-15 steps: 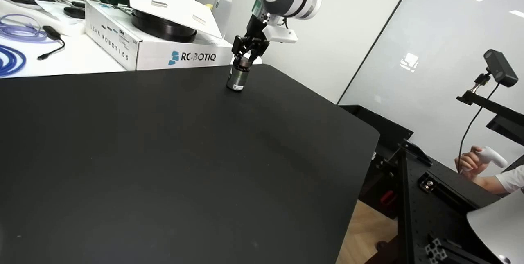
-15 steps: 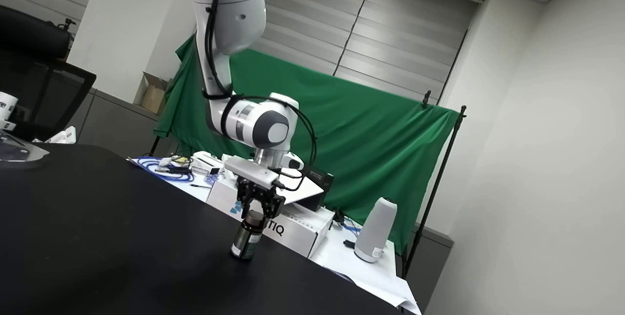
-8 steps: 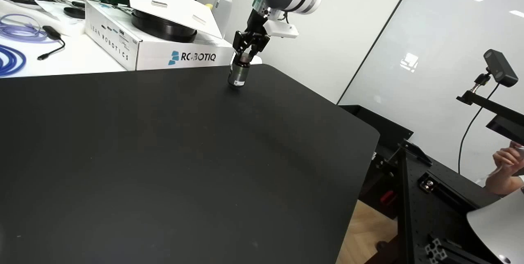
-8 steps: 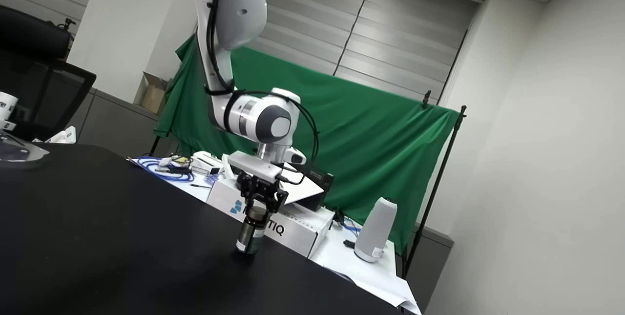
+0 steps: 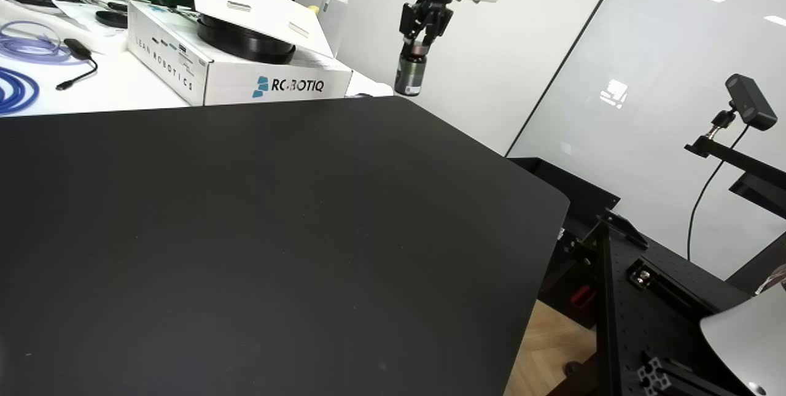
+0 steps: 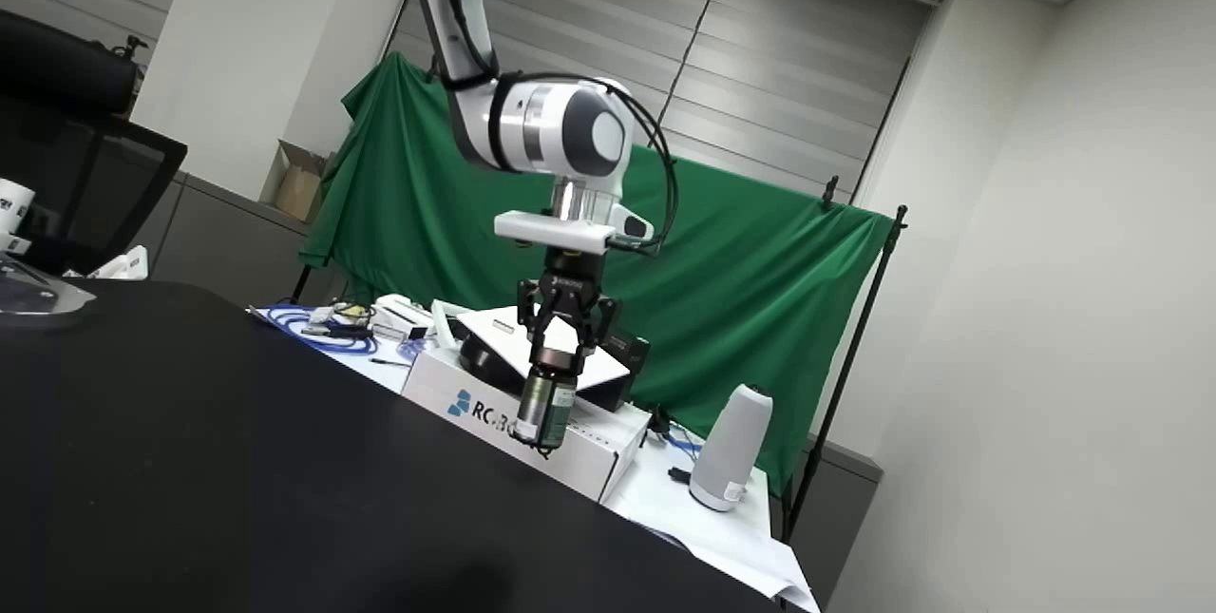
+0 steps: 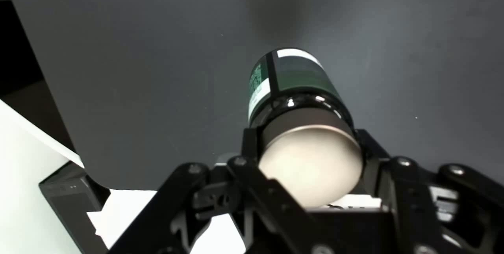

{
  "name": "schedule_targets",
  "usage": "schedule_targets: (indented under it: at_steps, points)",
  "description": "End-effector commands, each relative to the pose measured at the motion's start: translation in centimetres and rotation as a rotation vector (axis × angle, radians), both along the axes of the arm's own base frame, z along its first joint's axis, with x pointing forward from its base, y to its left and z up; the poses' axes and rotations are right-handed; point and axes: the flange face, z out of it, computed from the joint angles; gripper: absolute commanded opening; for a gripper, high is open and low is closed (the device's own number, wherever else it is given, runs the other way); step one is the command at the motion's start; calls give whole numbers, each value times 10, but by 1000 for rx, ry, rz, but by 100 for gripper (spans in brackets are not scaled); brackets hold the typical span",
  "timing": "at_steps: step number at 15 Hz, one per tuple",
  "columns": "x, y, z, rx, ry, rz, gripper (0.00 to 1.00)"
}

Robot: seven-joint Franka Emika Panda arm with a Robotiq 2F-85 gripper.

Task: Move the bottle to the right side of the table

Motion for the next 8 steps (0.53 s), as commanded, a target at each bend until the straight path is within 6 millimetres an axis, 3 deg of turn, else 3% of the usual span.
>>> schedule_targets:
  at_steps: [1, 5, 8]
  points:
    - [-61, -23, 52, -21, 10, -28, 36]
    - [-127, -63, 83, -3, -40, -54, 36]
    - [-173, -94, 79, 79, -16, -57, 36]
